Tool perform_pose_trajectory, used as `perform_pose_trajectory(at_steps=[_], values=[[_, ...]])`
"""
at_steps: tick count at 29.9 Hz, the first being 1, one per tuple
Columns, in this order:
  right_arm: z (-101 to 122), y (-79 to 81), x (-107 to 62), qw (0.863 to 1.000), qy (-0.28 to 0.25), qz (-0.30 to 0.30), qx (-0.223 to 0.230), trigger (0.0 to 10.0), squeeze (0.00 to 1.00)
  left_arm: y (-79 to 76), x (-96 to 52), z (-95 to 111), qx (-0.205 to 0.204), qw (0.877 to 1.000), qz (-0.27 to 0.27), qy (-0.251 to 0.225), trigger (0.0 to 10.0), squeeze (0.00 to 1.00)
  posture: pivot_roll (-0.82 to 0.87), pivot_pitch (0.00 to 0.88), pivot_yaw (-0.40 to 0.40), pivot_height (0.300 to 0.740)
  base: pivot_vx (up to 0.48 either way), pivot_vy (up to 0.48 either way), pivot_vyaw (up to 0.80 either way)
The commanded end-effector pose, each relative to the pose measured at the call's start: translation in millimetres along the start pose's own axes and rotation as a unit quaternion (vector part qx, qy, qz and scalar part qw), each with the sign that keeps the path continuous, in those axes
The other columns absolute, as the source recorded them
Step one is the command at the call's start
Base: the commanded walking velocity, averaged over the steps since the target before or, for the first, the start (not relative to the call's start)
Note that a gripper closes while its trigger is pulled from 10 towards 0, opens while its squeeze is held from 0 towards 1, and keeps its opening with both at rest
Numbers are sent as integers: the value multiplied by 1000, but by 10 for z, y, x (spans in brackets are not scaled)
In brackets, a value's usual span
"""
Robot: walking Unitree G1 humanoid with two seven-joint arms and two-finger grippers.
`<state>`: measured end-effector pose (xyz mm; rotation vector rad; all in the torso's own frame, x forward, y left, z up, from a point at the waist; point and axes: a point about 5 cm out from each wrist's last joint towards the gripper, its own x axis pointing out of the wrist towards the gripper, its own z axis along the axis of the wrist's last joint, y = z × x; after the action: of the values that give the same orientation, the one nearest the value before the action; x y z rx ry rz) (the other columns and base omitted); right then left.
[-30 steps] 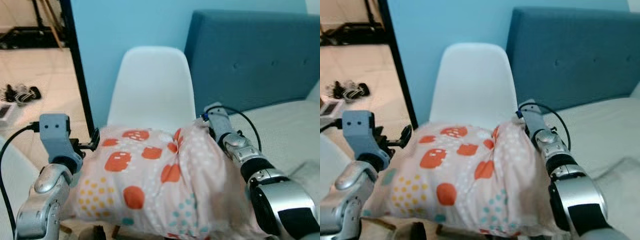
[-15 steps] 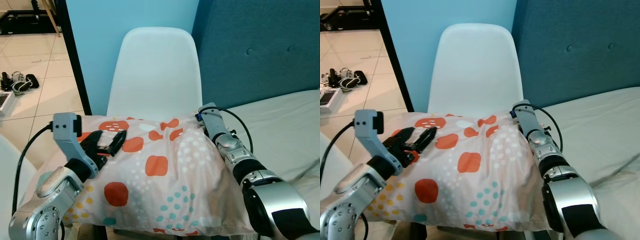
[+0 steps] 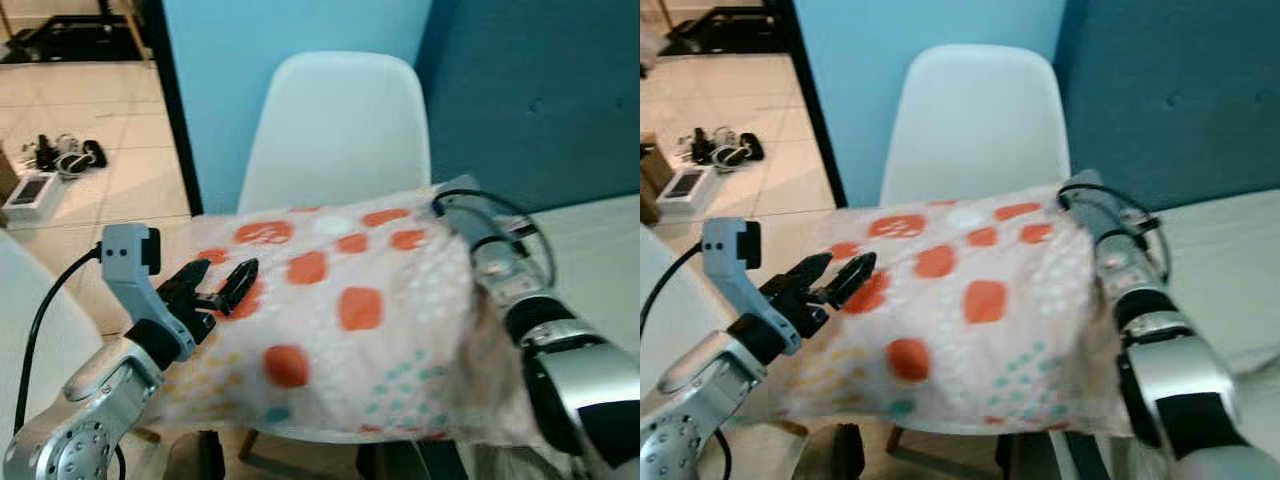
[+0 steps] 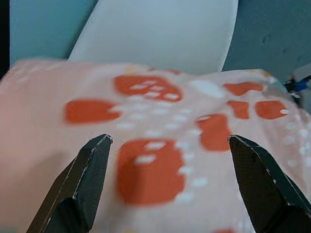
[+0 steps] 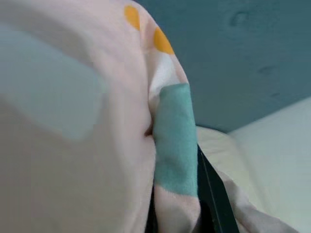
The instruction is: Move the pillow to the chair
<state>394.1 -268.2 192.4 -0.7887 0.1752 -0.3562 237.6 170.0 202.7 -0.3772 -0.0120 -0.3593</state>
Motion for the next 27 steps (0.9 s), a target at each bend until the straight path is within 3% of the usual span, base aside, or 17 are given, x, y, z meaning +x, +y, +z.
perform_pose_trajectory(at_steps=[1,9,10,15,22,26,27], values=[[-126,-198,17,999,23,-44,-13,10000,0,-45,-29,4,0,1000,-10,4,10000,0,127,93,-115,541,0,0,0],[-201,-109,-2,999,42,-14,9,10000,31,-42,-12,7,-3,1000,-11,4,10000,0,112,90,-114,541,0,0,0],[-226,9,-26,999,49,13,16,10000,1000,-51,-7,6,-5,1000,-10,3,10000,0,112,89,-114,541,0,0,0],[-243,168,-64,997,54,45,27,10000,1000,-56,-1,1,-6,1000,-4,0,10000,0,113,86,-117,541,0,0,0],[-263,115,-55,998,54,37,21,10000,1000,-15,13,30,3,1000,19,-12,10000,0,105,75,-121,541,0,0,0],[-302,-65,-23,998,61,12,27,10000,1000,65,43,77,25,998,59,-28,10000,0,98,64,-127,541,0,0,0],[-318,-184,-5,997,63,-1,37,10000,937,129,59,102,46,994,91,-36,10000,0,92,57,-128,541,0,0,0]])
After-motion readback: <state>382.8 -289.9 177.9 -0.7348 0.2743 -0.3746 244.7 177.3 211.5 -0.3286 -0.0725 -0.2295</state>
